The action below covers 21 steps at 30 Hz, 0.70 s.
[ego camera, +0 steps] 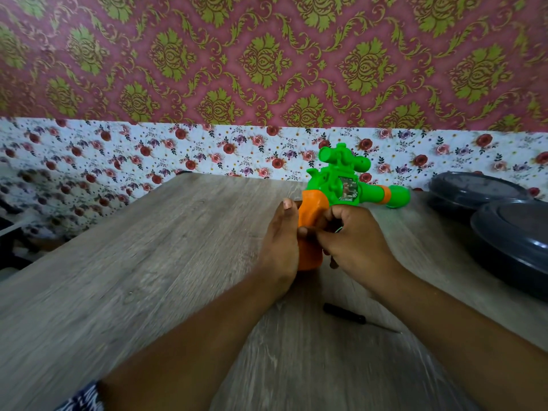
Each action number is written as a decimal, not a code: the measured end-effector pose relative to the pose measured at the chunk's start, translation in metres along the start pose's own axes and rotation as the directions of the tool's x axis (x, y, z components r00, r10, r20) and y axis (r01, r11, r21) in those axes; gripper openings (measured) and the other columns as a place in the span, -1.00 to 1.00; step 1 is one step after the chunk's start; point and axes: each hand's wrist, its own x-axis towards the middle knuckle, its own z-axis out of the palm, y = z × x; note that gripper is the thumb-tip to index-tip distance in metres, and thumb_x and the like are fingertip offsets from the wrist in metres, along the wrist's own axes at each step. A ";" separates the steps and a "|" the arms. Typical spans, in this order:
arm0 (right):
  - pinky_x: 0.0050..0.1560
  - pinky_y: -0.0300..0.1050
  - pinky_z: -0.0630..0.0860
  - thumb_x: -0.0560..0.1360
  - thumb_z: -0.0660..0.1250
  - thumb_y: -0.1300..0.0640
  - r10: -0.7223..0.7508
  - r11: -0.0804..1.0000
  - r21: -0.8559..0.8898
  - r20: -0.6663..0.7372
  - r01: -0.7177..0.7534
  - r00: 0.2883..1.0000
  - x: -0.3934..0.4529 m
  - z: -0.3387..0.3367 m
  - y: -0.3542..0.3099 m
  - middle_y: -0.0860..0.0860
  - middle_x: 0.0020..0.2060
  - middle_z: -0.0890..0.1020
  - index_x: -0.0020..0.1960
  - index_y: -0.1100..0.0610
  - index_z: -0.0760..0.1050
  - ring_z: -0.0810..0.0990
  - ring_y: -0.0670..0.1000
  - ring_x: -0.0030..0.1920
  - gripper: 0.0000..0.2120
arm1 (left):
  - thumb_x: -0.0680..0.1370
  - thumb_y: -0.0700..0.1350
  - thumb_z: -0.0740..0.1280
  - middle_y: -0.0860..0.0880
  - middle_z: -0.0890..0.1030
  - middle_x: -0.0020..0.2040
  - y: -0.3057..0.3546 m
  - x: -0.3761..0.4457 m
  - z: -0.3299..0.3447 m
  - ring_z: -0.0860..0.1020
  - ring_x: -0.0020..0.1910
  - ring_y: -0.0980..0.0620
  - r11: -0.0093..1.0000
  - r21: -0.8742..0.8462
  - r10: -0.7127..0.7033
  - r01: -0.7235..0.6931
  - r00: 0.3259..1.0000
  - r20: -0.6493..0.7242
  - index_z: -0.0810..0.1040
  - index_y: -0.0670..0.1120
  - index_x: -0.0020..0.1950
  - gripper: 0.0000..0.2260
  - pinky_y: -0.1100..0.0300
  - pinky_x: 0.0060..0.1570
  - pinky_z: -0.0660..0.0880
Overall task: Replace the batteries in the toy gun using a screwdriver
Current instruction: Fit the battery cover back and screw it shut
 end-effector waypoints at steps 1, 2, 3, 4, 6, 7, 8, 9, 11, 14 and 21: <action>-0.33 -0.02 0.43 0.35 0.47 0.17 0.038 0.998 0.053 0.008 -0.038 0.999 -0.001 0.001 0.002 -0.01 -0.47 0.48 -0.31 0.22 0.49 0.46 0.00 -0.41 -0.81 | 0.64 0.16 -0.06 -0.23 0.61 0.10 -0.001 0.001 0.000 0.57 0.14 -0.14 1.000 0.005 0.002 -0.002 1.000 -0.001 0.49 -0.11 0.29 -0.51 0.06 0.17 0.48; -0.35 -0.03 0.40 0.34 0.48 0.14 0.066 0.992 0.106 0.016 -0.067 0.998 -0.001 0.001 0.003 0.02 -0.47 0.48 -0.34 0.20 0.47 0.46 0.02 -0.40 -0.78 | 0.65 0.15 -0.06 -0.25 0.60 0.11 -0.001 0.002 0.000 0.57 0.14 -0.15 1.000 0.002 -0.004 0.004 1.000 -0.005 0.48 -0.10 0.29 -0.52 0.10 0.12 0.50; -0.36 -0.05 0.38 0.33 0.49 0.12 0.083 0.985 0.152 0.027 -0.087 0.996 -0.002 0.002 0.004 0.03 -0.48 0.47 -0.36 0.17 0.44 0.45 0.02 -0.40 -0.75 | 0.65 0.14 -0.07 -0.26 0.60 0.11 -0.002 0.002 0.000 0.57 0.14 -0.15 1.000 -0.001 -0.009 0.009 1.000 -0.010 0.48 -0.09 0.28 -0.53 0.11 0.11 0.50; -0.37 -0.06 0.36 0.33 0.50 0.10 0.094 0.977 0.190 0.042 -0.100 0.995 -0.003 0.003 0.004 0.02 -0.48 0.45 -0.37 0.15 0.42 0.43 0.02 -0.41 -0.73 | 0.64 0.16 -0.06 -0.25 0.60 0.11 0.000 0.002 0.000 0.57 0.14 -0.14 1.000 -0.002 -0.018 0.018 1.000 -0.014 0.48 -0.08 0.28 -0.53 0.07 0.16 0.49; -0.35 -0.09 0.34 0.34 0.49 0.08 0.111 0.963 0.238 0.071 -0.125 0.991 -0.004 0.004 0.004 -0.01 -0.48 0.43 -0.37 0.12 0.39 0.40 -0.02 -0.41 -0.71 | 0.59 0.25 -0.04 -0.21 0.61 0.13 0.001 0.002 0.000 0.56 0.16 -0.12 0.999 -0.021 -0.039 0.038 0.999 -0.015 0.50 -0.05 0.27 -0.47 -0.07 0.28 0.43; -0.35 -0.11 0.34 0.35 0.48 0.08 0.117 0.959 0.251 0.082 -0.134 0.990 -0.004 0.004 0.004 -0.02 -0.48 0.43 -0.36 0.11 0.39 0.39 -0.04 -0.41 -0.71 | 0.58 0.25 -0.04 -0.19 0.61 0.14 0.000 0.004 0.000 0.56 0.17 -0.12 0.998 -0.036 -0.053 0.052 0.998 -0.021 0.51 -0.04 0.23 -0.48 -0.11 0.31 0.42; -0.36 -0.13 0.34 0.36 0.47 0.08 0.119 0.954 0.265 0.091 -0.140 0.989 -0.004 0.005 0.004 -0.03 -0.47 0.44 -0.35 0.11 0.39 0.39 -0.06 -0.41 -0.73 | 0.61 0.22 -0.04 -0.19 0.61 0.14 0.001 0.004 -0.001 0.56 0.17 -0.12 0.996 -0.050 -0.071 0.070 0.997 -0.023 0.53 -0.03 0.19 -0.52 -0.12 0.31 0.41; -0.37 -0.15 0.33 0.38 0.45 0.09 0.121 0.948 0.283 0.102 -0.145 0.987 -0.005 0.005 0.004 -0.03 -0.47 0.44 -0.33 0.11 0.41 0.39 -0.07 -0.42 -0.75 | 0.63 0.19 -0.05 -0.18 0.61 0.15 0.000 0.005 -0.001 0.56 0.17 -0.12 0.994 -0.065 -0.091 0.089 0.995 -0.031 0.53 -0.02 0.17 -0.55 -0.12 0.31 0.41; -0.38 -0.18 0.32 0.41 0.42 0.11 0.127 0.938 0.308 0.130 -0.162 0.983 -0.005 0.004 0.003 -0.04 -0.46 0.45 -0.31 0.12 0.44 0.38 -0.08 -0.43 -0.79 | 0.63 0.19 -0.05 -0.16 0.59 0.19 0.001 0.006 -0.001 0.55 0.19 -0.11 0.988 -0.081 -0.134 0.130 0.990 -0.050 0.50 -0.02 0.26 -0.54 -0.13 0.32 0.40; -0.37 -0.18 0.34 0.43 0.40 0.15 0.131 0.931 0.321 0.151 -0.174 0.980 -0.005 0.004 0.002 -0.01 -0.44 0.47 -0.28 0.14 0.45 0.39 -0.07 -0.42 -0.82 | 0.64 0.17 -0.06 -0.14 0.59 0.20 0.003 0.006 -0.003 0.56 0.17 -0.08 0.983 -0.105 -0.153 0.148 0.988 -0.037 0.44 -0.05 0.35 -0.52 0.01 0.18 0.49; -0.43 -0.17 0.27 0.44 0.37 0.17 0.163 0.961 0.209 0.110 -0.183 0.980 -0.006 0.003 -0.002 0.00 -0.48 0.44 -0.27 0.18 0.47 0.39 -0.04 -0.43 -0.85 | 0.42 0.40 -0.03 -0.09 0.54 0.27 -0.005 0.006 -0.001 0.52 0.24 -0.06 0.997 -0.003 -0.074 0.074 0.997 -0.034 0.45 0.02 0.36 -0.30 -0.11 0.34 0.38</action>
